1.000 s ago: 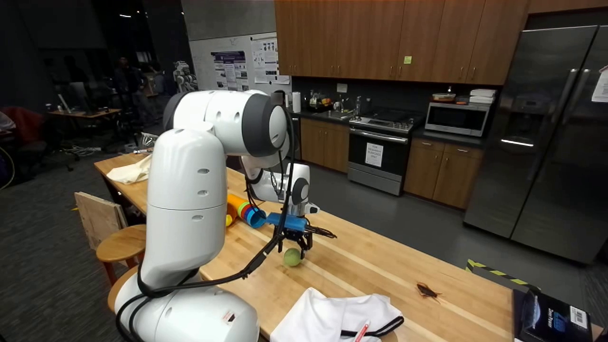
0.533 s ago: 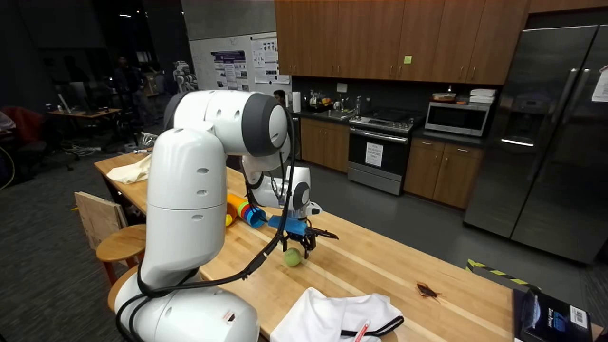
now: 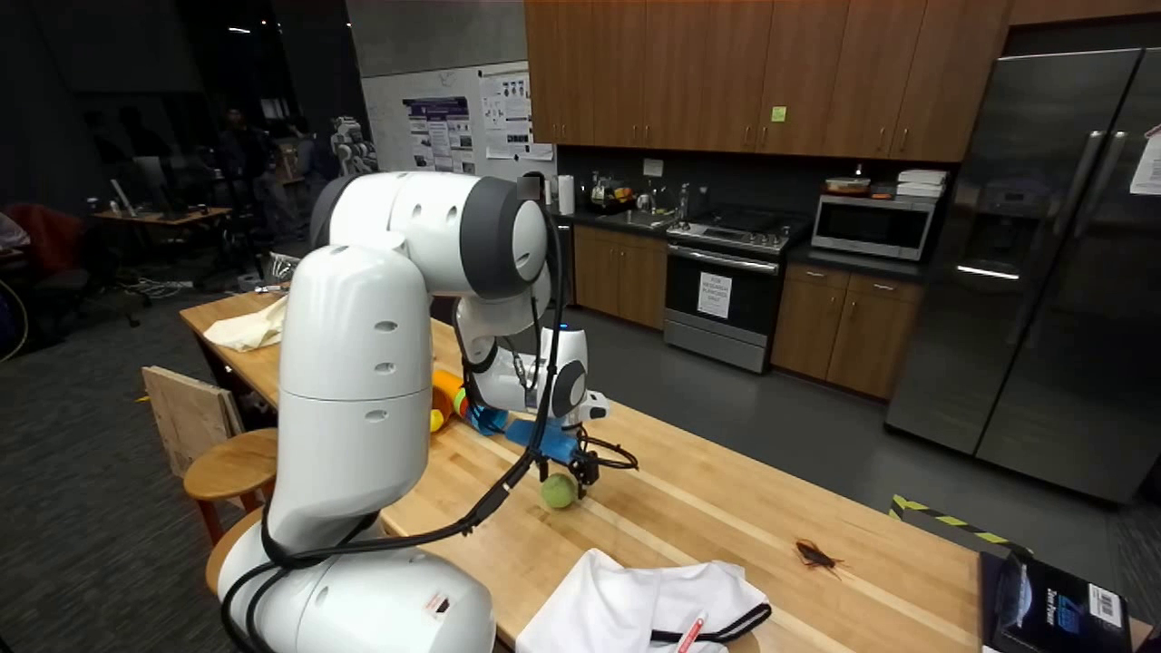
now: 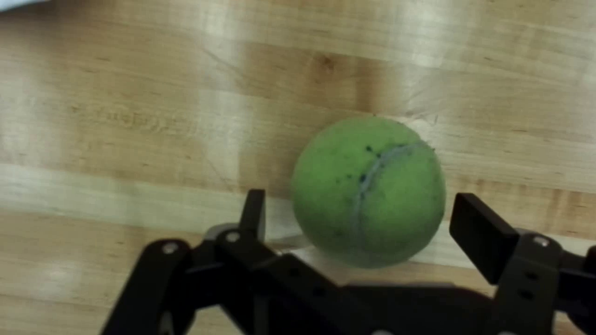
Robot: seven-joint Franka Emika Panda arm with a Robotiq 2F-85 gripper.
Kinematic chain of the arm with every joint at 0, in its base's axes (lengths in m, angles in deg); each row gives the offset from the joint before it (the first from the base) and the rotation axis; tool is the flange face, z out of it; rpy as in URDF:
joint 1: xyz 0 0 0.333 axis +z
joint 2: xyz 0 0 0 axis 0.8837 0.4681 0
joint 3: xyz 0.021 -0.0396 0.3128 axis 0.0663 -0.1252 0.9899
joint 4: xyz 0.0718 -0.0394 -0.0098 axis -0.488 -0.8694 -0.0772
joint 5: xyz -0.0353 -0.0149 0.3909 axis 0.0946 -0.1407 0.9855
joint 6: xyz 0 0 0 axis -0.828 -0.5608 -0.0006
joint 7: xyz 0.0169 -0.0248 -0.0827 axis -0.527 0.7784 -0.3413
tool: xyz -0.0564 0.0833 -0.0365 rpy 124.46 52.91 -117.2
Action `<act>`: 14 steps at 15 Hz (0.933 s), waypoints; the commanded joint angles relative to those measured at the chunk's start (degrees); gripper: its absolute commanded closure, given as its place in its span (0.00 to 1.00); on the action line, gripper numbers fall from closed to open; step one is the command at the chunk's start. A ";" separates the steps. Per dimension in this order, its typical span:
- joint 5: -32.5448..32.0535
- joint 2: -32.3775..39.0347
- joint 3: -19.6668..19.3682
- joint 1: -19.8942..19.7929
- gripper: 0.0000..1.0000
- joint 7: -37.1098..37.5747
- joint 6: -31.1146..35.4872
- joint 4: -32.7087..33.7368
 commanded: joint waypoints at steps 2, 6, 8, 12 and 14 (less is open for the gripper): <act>0.43 -2.80 -1.08 1.80 0.00 3.36 -0.03 -2.92; -0.19 -3.60 -1.23 2.36 0.00 4.59 0.52 -4.18; -1.11 -3.96 -1.52 2.79 0.26 5.12 0.92 -4.64; -2.15 -4.51 -1.88 3.18 0.55 5.29 0.22 -4.92; -3.62 -4.89 -2.29 3.43 0.58 5.63 -0.31 -4.83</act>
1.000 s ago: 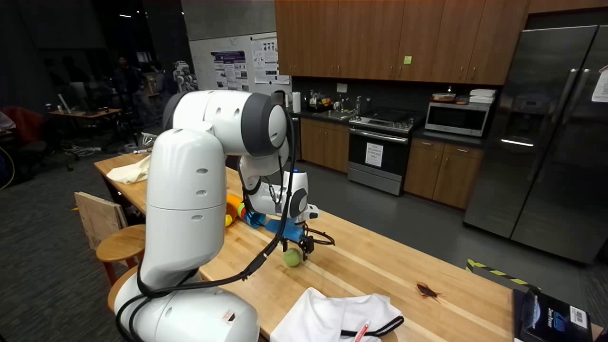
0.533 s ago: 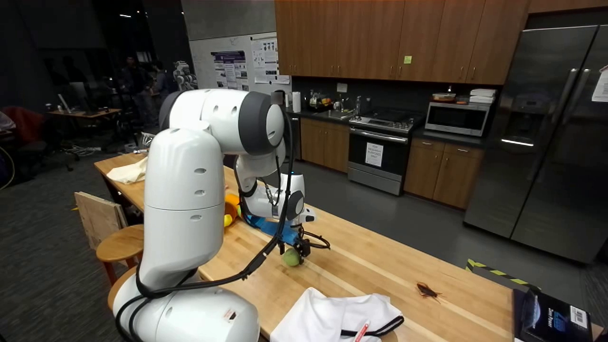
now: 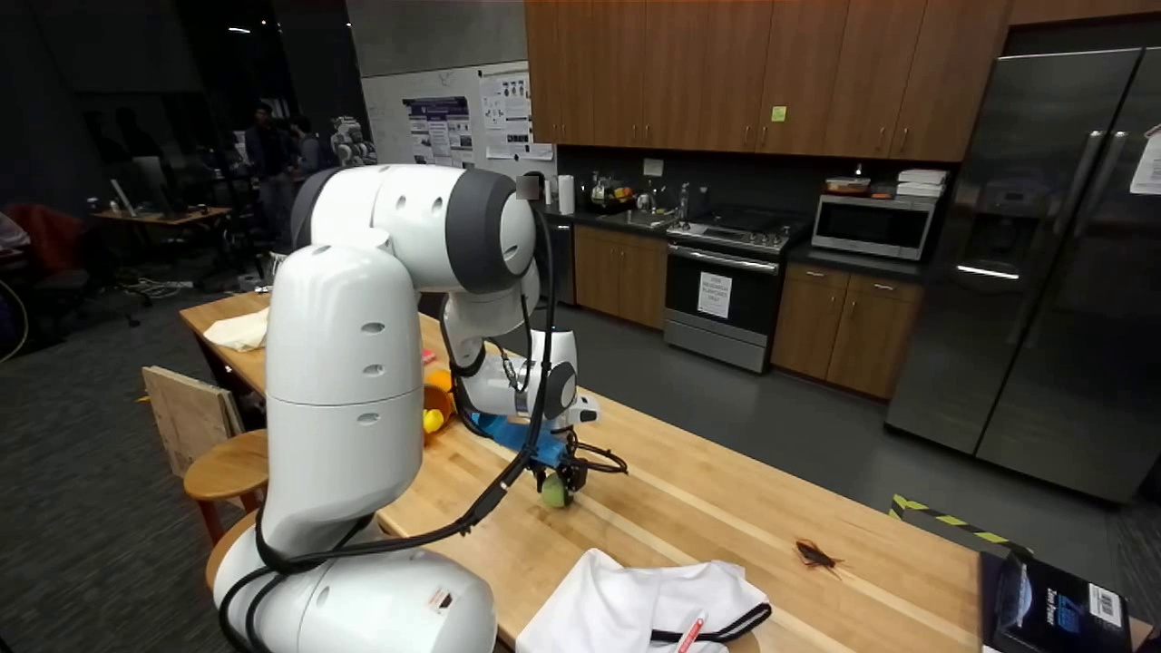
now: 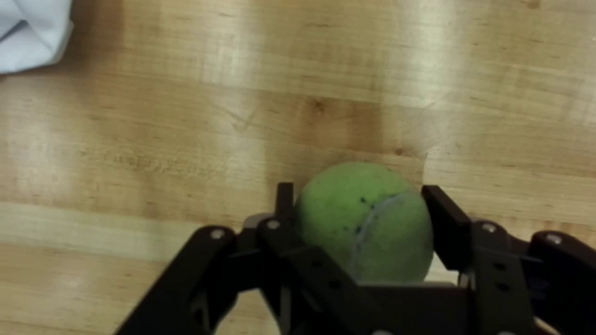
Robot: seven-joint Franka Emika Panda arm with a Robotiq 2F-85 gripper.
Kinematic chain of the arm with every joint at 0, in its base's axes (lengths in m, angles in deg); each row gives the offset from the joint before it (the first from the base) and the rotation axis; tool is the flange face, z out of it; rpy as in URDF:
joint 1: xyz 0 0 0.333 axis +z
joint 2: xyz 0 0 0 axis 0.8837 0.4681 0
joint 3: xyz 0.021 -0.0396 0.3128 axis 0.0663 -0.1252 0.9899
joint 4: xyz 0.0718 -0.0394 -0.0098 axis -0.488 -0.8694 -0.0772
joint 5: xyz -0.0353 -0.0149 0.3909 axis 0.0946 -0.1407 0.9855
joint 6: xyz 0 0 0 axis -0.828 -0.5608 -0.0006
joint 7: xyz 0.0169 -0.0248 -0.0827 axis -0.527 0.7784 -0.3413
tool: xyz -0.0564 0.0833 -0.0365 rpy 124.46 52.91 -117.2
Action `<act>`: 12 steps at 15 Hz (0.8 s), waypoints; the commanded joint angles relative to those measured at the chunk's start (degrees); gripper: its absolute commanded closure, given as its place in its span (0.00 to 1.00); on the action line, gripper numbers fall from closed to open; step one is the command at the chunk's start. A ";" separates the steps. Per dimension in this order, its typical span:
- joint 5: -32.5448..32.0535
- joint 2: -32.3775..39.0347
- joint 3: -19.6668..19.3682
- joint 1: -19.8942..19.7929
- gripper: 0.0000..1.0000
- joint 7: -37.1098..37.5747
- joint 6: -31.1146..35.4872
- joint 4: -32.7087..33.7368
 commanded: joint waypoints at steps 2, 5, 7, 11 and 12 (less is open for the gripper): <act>-0.72 -2.94 -0.46 0.24 0.58 -1.07 -4.31 -0.80; 0.49 -5.81 0.03 -0.68 0.58 -3.54 -10.99 -0.47; 0.07 -9.15 -0.34 -1.07 0.58 -3.92 -15.86 -0.62; -1.86 -18.05 -0.93 -2.74 0.58 -4.06 -23.09 -2.45; -2.02 -20.39 -1.17 -3.48 0.58 -4.59 -24.41 -3.09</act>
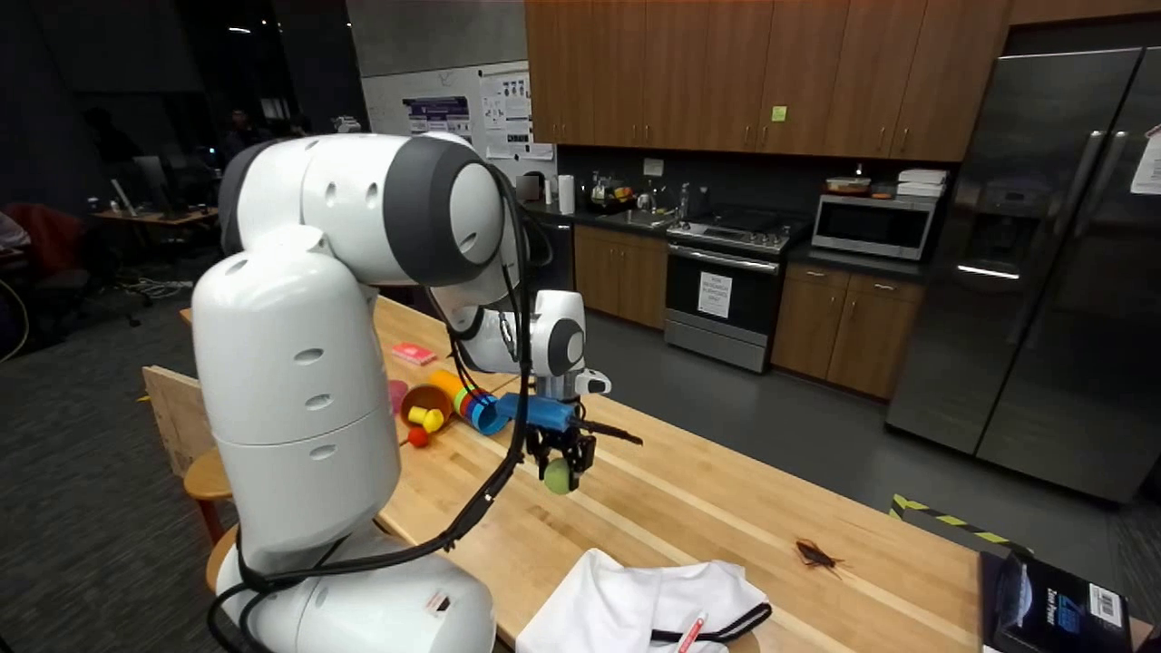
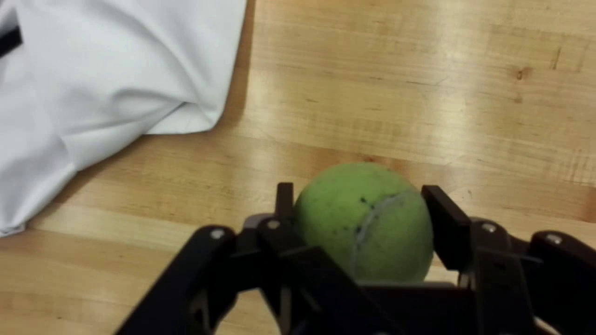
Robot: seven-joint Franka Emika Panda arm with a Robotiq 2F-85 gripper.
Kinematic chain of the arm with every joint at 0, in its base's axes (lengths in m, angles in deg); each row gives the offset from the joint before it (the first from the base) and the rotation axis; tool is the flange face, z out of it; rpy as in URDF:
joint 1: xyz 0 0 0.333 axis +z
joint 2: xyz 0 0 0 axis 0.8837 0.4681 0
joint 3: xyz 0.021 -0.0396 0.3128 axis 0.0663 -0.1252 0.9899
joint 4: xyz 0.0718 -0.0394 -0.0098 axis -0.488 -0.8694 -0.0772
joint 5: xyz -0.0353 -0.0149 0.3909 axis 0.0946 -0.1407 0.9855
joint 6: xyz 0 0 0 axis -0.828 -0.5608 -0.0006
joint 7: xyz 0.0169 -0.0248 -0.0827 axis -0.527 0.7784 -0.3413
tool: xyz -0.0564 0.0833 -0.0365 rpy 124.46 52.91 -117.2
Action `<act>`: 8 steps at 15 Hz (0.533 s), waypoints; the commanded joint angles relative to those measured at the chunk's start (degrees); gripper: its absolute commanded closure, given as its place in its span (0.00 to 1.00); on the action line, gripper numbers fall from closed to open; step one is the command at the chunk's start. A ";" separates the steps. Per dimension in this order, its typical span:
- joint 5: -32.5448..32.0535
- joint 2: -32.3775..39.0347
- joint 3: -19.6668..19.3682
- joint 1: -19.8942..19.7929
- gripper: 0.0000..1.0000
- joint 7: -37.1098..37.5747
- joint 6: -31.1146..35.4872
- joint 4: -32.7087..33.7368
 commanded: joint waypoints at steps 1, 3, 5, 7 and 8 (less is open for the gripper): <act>-1.07 -10.88 -0.93 -2.53 0.58 -2.18 -5.40 -3.98; -0.84 -15.49 -1.66 -4.32 0.58 -3.06 -8.35 -5.71; -0.59 -19.85 -2.88 -6.46 0.58 -3.97 -10.29 -8.00; -0.68 -23.52 -4.26 -8.69 0.58 -4.72 -11.56 -10.10; -0.50 -25.14 -5.20 -9.88 0.58 -5.64 -11.87 -11.22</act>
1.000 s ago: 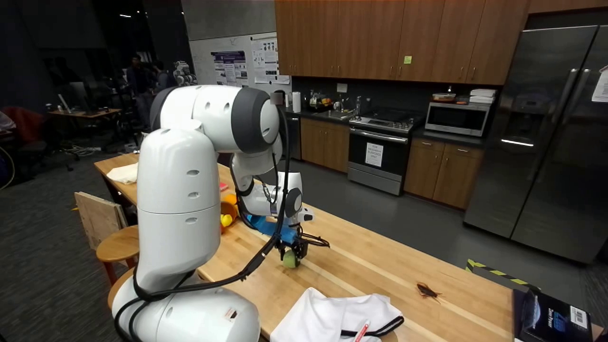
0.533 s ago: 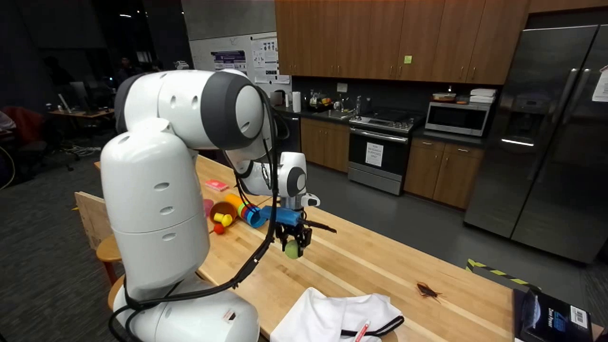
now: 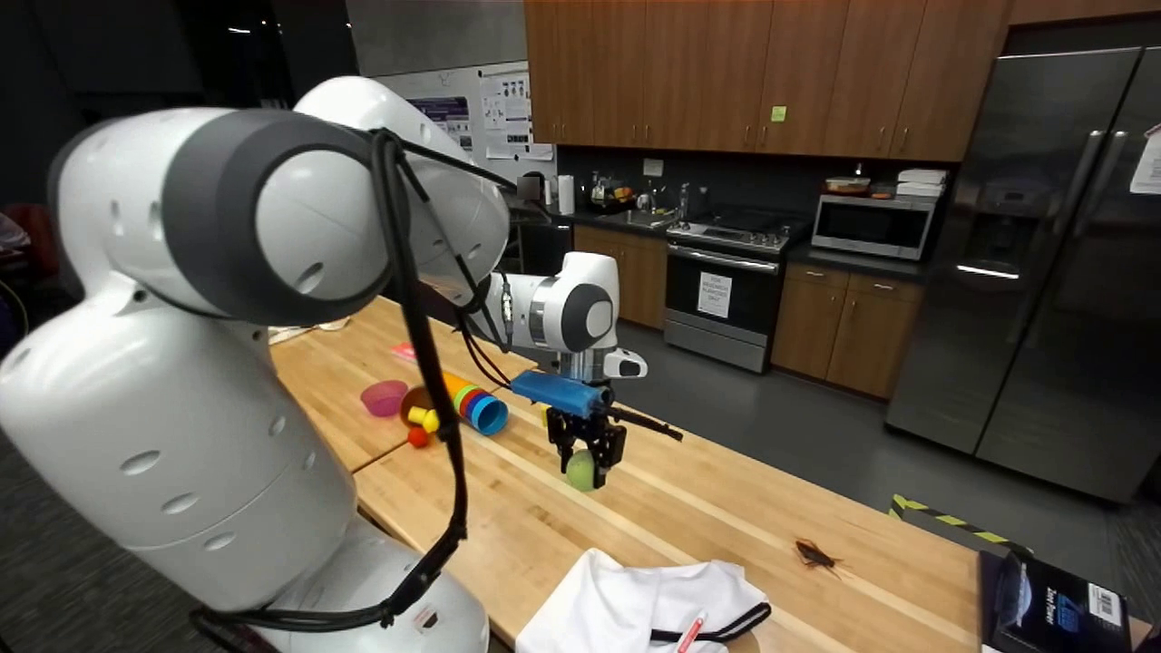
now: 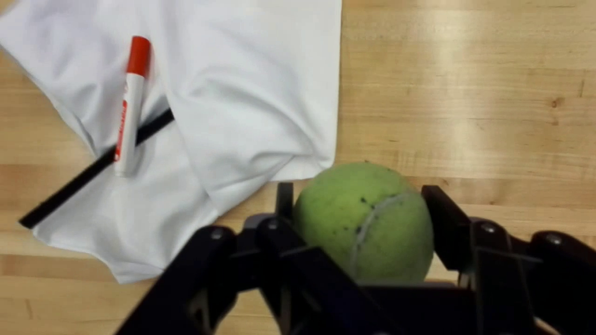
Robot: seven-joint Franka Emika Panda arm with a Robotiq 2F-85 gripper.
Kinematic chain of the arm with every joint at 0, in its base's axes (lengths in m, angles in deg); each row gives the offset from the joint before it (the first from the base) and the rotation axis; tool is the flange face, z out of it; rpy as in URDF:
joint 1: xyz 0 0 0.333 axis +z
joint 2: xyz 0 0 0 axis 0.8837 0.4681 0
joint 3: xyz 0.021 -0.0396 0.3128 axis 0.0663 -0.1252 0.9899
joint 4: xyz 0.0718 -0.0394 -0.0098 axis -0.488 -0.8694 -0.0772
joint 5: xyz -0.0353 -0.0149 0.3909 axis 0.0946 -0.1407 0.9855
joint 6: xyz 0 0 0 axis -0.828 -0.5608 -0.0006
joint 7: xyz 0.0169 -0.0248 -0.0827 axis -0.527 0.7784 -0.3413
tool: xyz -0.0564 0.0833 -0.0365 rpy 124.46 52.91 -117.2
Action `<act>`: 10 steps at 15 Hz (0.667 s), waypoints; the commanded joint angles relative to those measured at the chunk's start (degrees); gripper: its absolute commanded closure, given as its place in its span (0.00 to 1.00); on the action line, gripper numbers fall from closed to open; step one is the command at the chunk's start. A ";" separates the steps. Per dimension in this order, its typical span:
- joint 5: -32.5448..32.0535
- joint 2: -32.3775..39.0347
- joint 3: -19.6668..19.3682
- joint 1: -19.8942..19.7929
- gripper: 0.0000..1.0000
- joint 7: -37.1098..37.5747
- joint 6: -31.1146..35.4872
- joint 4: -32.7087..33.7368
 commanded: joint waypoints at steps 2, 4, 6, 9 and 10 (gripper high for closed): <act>-0.72 -9.71 -3.78 -5.18 0.58 -4.10 -1.58 -6.50; -1.27 -10.78 -5.26 -7.21 0.58 -6.16 -0.49 -8.18; -1.28 -10.77 -6.90 -8.78 0.58 -8.91 0.02 -9.31; -1.86 -9.25 -8.72 -10.60 0.58 -12.28 0.92 -10.24; -2.52 -8.98 -9.11 -11.22 0.58 -12.87 1.60 -10.66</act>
